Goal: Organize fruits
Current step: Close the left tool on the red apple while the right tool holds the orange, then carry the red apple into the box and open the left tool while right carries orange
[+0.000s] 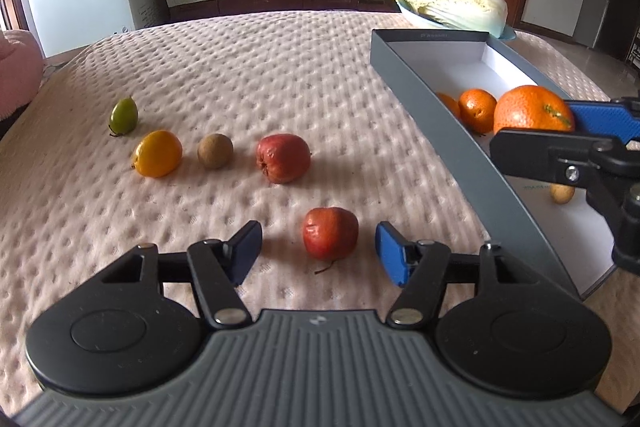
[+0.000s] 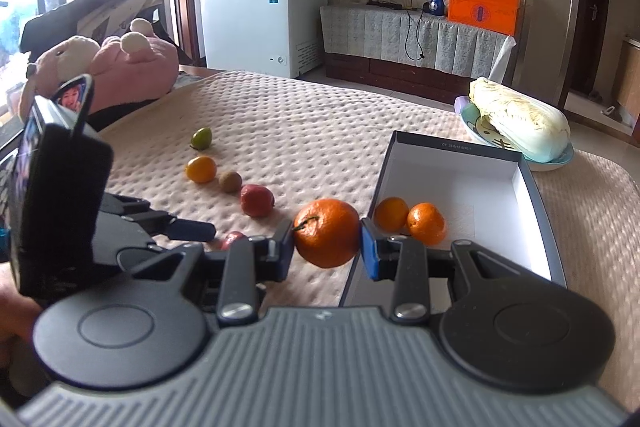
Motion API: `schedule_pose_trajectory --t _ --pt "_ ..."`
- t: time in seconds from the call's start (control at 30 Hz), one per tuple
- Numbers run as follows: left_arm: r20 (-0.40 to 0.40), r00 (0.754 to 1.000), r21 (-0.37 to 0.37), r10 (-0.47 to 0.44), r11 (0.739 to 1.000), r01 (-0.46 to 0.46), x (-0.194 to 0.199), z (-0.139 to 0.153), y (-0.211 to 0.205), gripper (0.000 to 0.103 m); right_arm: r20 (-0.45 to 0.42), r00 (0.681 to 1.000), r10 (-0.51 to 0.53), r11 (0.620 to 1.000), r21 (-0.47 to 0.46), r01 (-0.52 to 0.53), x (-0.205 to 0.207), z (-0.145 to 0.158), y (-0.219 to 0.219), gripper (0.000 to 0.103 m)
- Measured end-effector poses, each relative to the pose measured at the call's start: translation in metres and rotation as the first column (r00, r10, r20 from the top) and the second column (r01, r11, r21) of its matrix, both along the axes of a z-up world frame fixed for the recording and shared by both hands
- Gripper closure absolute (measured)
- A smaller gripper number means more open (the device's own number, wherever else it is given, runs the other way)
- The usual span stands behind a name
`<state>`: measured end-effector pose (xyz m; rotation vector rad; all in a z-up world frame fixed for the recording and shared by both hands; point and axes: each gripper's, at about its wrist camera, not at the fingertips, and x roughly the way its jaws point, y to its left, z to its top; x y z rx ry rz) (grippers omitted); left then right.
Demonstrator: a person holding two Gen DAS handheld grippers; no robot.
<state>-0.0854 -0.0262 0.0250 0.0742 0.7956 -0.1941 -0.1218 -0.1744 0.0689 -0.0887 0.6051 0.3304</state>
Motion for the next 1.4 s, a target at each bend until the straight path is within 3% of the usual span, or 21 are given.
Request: schedule_pose_trajectory --t 0.07,0.2,0.33,1.4 --pt "-0.001 1.000 0.002 -0.003 1.000 0.003 0.000 -0.001 0.000 0.044 0.000 1.000 0.001 1.000 0.000 -0.001 0.000 0.000 0.000 0.065" --pt "0.001 1.000 -0.003 0.000 1.000 0.000 0.000 0.000 -0.001 0.049 0.000 1.000 0.002 1.000 -0.002 -0.002 -0.001 0.000 0.000 0.065" --pt "0.002 1.000 -0.018 0.007 1.000 -0.007 0.002 0.001 0.003 0.069 0.000 1.000 -0.001 1.000 -0.001 0.001 -0.001 0.000 0.000 0.065" --pt "0.036 0.996 -0.037 0.080 0.996 -0.079 0.006 0.018 0.024 0.070 -0.007 1.000 0.023 1.000 -0.011 -0.024 -0.002 -0.002 0.003 0.065"
